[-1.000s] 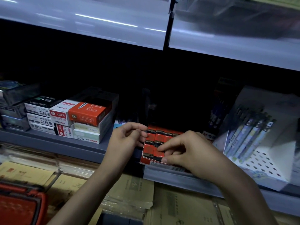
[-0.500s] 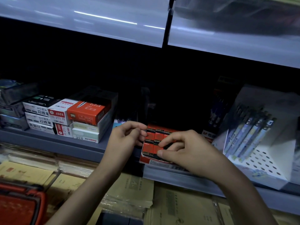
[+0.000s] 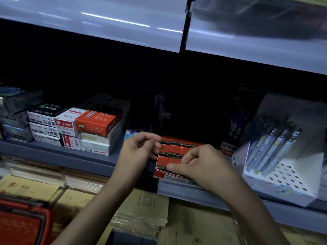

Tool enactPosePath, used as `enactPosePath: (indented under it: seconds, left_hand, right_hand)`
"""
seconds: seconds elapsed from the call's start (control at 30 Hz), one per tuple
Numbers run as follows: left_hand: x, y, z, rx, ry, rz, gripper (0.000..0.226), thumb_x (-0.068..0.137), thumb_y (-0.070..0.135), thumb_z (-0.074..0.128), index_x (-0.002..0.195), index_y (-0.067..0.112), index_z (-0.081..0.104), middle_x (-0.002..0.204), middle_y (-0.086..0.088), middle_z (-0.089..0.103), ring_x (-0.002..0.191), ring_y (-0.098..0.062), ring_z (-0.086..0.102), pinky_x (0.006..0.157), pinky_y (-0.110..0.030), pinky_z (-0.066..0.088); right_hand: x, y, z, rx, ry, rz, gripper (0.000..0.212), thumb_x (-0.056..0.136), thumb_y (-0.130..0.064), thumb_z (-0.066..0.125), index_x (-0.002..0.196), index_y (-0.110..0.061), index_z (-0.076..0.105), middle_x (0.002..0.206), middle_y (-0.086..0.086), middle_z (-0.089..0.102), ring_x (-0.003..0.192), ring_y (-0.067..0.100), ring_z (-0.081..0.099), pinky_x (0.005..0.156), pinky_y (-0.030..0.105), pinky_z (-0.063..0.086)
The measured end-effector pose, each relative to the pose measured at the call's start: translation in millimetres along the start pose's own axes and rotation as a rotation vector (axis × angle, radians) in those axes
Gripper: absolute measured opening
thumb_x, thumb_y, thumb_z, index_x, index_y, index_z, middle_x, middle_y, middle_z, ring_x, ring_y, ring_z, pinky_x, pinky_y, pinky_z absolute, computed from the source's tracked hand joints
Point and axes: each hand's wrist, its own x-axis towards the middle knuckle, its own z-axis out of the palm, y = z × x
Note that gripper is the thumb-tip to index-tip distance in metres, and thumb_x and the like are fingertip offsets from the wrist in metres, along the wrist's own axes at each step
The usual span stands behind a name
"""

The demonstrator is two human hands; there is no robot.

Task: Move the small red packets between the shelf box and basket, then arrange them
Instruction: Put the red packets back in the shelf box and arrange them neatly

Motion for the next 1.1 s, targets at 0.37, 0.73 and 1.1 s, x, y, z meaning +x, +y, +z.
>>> enactPosePath:
  seconds: [0.37,0.73,1.1]
  left_hand:
    - [0.3,0.9,-0.7,-0.016,-0.003,-0.019,0.024,0.102,-0.001,0.049,0.101,0.003,0.072,0.077,-0.003,0.071,0.070,-0.009,0.066,0.065,-0.018,0.056]
    - [0.4,-1.5,-0.1,-0.009,0.006,-0.010,0.024,0.102,-0.001,0.049,0.101,0.003,0.073,0.079,-0.004,0.071,0.071,-0.010,0.065,0.065,-0.018,0.055]
    - [0.9,-1.9,-1.1,-0.005,-0.008,0.004,0.023,0.101,-0.001,0.049,0.101,0.003,0.073,0.079,-0.003,0.071,0.071,-0.010,0.067,0.065,-0.018,0.055]
  right_hand:
    - [8.2,7.4,-12.8,0.164,0.036,-0.053,0.015,0.075,-0.021,0.089,0.078,-0.021,0.074,0.060,-0.007,0.066,0.053,0.006,0.060,0.058,0.032,0.053]
    - [8.8,7.4,-30.4,0.443,-0.105,-0.104,0.029,0.080,-0.004,0.082,0.104,-0.007,0.066,0.082,0.011,0.078,0.065,0.020,0.069,0.062,0.026,0.060]
    - [5.0,9.2,-3.4,0.116,-0.041,-0.168,0.016,0.075,-0.023,0.089,0.087,-0.027,0.079,0.077,-0.004,0.076,0.069,0.008,0.072,0.059,0.020,0.056]
